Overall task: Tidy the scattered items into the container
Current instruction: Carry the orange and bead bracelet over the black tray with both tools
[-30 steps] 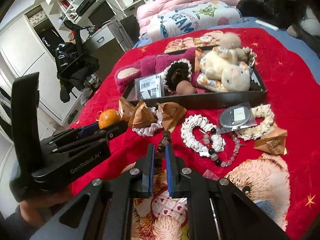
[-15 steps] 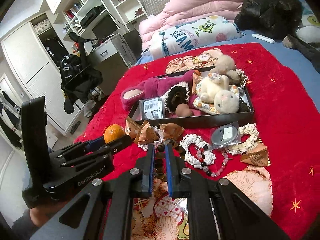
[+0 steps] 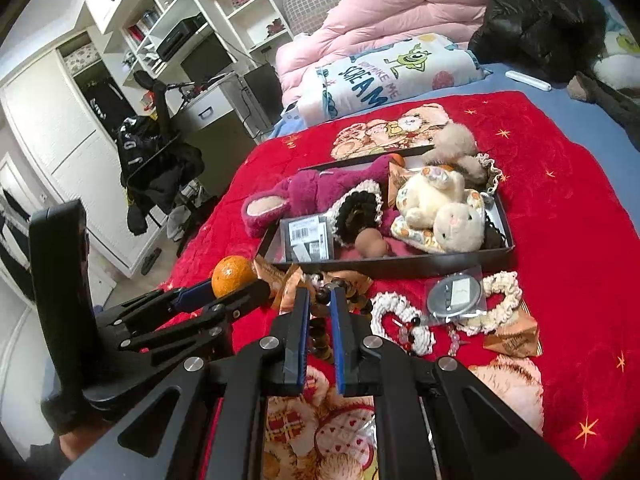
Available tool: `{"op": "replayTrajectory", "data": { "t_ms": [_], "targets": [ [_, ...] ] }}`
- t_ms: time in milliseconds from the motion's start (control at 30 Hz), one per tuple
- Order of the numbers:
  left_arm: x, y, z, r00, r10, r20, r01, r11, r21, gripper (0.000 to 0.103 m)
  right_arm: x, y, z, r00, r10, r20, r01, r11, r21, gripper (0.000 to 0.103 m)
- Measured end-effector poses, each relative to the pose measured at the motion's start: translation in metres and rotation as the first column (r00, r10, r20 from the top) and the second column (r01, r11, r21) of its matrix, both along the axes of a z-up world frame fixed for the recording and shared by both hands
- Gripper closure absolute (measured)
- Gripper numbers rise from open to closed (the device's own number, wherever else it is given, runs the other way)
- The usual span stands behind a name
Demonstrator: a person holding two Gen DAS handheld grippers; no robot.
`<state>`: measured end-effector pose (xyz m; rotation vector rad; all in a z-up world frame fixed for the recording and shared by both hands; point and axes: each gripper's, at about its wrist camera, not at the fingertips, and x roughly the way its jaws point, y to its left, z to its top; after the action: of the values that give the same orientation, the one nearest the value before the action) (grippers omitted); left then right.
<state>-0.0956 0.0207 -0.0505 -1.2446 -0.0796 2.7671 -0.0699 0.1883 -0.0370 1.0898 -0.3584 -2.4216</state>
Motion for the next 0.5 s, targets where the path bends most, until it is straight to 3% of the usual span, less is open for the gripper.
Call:
{"op": "replayTrajectory", "data": {
  "t_ms": [267, 500],
  "targets": [
    [-0.054, -0.001, 0.015, 1.0, 0.005, -0.021, -0.005, 1.0, -0.021, 0.064, -0.043, -0.003, 0.012, 1.0, -0.021, -0.012, 0.021, 1.0, -0.013, 0.092],
    [-0.121, 0.002, 0.008, 0.998, 0.002, -0.06, -0.004, 1.0, -0.03, 0.064, -0.098, -0.008, 0.02, 0.997, -0.039, -0.067, 0.037, 0.999, -0.026, 0.092]
  ]
}}
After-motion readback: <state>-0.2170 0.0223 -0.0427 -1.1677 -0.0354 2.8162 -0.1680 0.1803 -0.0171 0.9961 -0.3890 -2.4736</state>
